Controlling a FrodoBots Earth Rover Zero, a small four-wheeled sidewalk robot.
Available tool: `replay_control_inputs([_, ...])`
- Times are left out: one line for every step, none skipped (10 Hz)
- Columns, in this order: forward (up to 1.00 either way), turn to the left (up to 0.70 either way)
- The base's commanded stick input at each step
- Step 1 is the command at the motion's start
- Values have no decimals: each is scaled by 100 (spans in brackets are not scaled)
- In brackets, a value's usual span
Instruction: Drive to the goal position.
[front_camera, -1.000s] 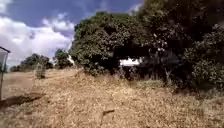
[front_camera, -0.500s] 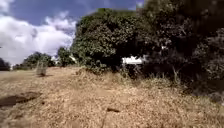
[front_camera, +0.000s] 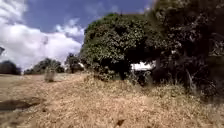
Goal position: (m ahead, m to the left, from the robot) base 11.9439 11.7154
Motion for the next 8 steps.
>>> replay_control_inputs([68,0])
replay_control_inputs([68,0])
replay_control_inputs([68,0])
replay_control_inputs([67,0])
replay_control_inputs([63,0])
replay_control_inputs([58,0])
replay_control_inputs([57,0])
replay_control_inputs([70,0])
